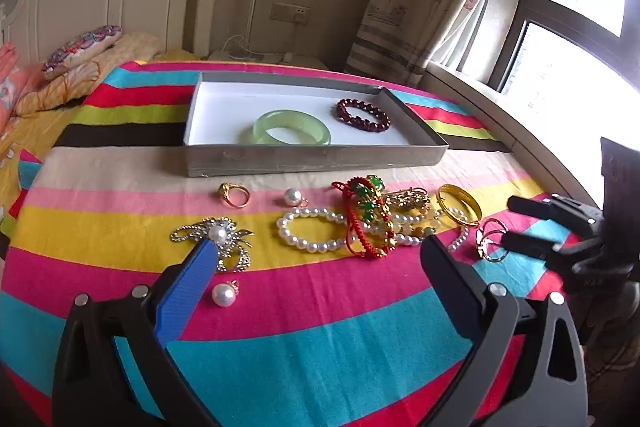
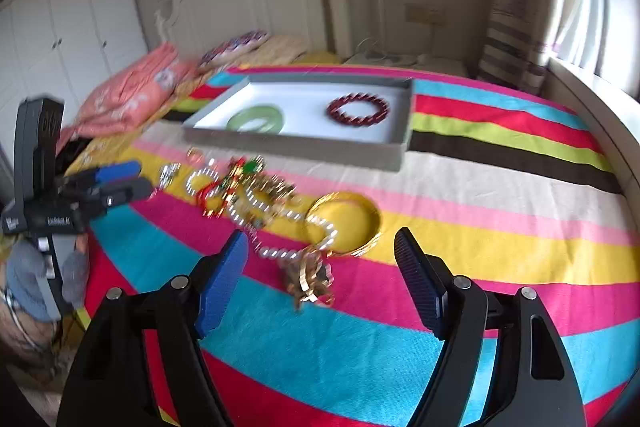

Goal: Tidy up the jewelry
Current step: 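Grasp the gold knot ring with the right gripper while the left gripper grasps the gold bangle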

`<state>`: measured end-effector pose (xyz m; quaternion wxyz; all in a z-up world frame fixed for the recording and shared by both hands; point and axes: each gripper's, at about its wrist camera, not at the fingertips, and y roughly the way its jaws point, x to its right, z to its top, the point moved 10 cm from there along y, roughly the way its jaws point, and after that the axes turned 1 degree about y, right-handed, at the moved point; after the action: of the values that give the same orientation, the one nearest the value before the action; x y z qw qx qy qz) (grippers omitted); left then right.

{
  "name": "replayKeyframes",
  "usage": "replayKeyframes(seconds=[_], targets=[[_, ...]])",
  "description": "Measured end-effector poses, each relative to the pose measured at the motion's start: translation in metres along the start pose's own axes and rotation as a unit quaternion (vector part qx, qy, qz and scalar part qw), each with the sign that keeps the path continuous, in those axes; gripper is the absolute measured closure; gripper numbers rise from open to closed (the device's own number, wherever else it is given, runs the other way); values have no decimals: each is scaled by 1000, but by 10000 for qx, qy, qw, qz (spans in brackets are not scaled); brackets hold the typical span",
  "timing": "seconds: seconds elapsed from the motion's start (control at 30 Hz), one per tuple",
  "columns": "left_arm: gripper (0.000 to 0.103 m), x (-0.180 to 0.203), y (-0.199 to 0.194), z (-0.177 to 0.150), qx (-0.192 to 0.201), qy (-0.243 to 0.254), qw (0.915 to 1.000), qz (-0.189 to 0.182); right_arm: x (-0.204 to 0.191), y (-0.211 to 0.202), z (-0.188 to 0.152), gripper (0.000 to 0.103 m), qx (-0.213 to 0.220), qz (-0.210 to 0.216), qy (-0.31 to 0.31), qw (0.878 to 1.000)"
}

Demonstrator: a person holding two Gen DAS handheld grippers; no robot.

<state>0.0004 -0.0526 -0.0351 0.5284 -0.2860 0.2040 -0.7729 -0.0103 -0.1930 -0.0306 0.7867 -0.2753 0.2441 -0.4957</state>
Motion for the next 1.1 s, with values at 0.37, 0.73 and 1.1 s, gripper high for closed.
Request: replayKeyframes(seconds=[0.37, 0.73, 1.1], targets=[[3, -7, 2, 4, -25, -207, 9997, -88, -9, 12, -16, 53, -225, -20, -205, 9995], [3, -1, 1, 2, -81, -13, 10000, 55, -2, 4, -20, 89, -132, -197, -334, 9992], [11, 61, 23, -4, -365, 907, 9951, 120, 32, -10, -13, 90, 241, -244, 359, 9988]])
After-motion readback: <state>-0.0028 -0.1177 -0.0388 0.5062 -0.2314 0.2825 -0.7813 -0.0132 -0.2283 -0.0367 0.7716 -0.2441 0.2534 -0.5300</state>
